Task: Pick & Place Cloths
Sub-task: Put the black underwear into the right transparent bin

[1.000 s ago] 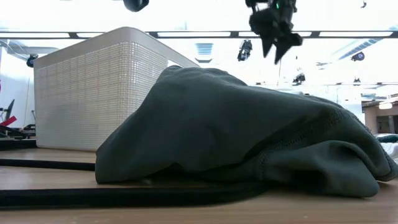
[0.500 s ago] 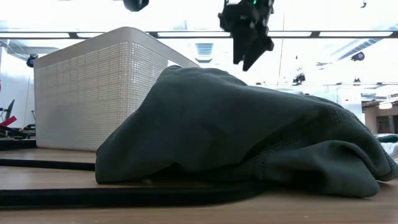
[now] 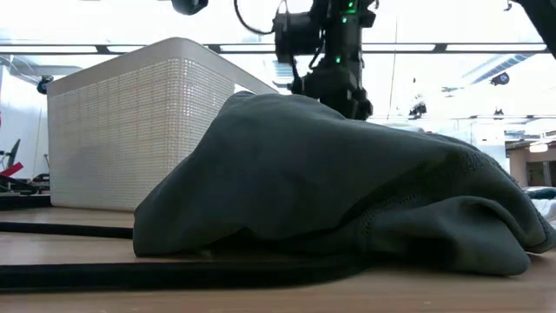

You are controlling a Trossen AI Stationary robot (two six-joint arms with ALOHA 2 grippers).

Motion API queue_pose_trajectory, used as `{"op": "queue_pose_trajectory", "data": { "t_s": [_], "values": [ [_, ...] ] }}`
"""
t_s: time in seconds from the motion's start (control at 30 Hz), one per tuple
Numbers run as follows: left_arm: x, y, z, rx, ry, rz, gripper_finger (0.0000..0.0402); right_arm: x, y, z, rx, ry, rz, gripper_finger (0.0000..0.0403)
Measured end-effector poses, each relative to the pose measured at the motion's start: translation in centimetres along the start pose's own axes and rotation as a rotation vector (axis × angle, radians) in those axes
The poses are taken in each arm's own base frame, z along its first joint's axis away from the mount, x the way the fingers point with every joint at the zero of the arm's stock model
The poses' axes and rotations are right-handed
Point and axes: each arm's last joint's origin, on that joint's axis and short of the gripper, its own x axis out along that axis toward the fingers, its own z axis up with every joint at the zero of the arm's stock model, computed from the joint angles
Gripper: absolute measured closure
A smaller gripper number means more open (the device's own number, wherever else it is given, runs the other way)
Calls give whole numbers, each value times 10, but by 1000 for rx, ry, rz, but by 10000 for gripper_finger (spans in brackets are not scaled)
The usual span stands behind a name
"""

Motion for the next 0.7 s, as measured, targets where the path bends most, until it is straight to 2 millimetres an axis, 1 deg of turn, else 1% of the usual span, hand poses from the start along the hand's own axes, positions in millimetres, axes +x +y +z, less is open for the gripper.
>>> {"op": "queue_pose_trajectory", "data": {
  "t_s": [0.13, 0.2, 0.27, 0.33, 0.43, 0.47, 0.53, 0.7],
  "values": [
    [0, 0, 0, 0, 2, -3, 151, 18, 2, 4, -14, 45, -18, 193],
    [0, 0, 0, 3, -3, -6, 151, 25, 2, 5, -15, 67, -29, 214],
    [0, 0, 0, 3, -3, -6, 151, 29, 3, 5, -9, 80, -29, 247],
    [0, 0, 1, 3, -3, -6, 151, 28, 4, 5, -9, 79, -29, 291],
    [-1, -1, 1, 4, -6, -11, 151, 17, 7, 1, -18, 50, -18, 370],
    [-1, -1, 1, 7, -7, -12, 151, 10, 8, -1, -15, 33, -12, 379],
    [-1, -1, 1, 19, -7, -12, 151, -6, 6, -5, 9, -7, 4, 384],
    [-1, -1, 1, 27, -10, -13, 152, -55, -4, -20, 110, -149, 40, 390]
  ]
}}
